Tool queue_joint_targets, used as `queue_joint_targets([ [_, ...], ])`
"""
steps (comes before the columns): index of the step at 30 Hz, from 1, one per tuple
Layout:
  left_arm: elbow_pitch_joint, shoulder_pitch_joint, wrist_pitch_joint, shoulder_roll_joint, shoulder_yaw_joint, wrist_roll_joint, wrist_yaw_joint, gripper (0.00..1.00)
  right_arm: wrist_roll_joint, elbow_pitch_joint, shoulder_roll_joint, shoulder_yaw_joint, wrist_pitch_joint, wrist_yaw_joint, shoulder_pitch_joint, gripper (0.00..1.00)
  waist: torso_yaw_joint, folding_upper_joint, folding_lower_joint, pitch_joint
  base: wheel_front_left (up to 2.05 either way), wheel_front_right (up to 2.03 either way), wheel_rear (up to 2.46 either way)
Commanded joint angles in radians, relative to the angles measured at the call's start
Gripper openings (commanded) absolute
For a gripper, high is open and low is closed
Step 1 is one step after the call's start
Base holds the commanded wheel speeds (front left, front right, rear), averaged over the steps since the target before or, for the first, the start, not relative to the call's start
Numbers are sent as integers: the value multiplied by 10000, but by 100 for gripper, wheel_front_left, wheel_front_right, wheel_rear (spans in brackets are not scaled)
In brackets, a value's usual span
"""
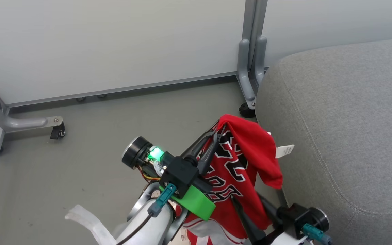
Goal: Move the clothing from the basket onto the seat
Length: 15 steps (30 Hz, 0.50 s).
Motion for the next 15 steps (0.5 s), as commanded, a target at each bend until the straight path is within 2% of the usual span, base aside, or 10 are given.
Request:
queue_joint_targets([
  [1,-3,-141,1,11,10,-33,-51,0,171,158,-82,272,-31,1,98,0,10,0,1,-5,0,0,0],
  [5,42,-164,42,123,51,-61,22,0,470,285,-151,630,-33,-1,-37,0,0,0,1,0,0,0,0],
  [15,149,-166,216,306,126,-219,123,0,664,209,-132,736,-33,1,-125,0,-26,0,1,-5,0,0,0],
])
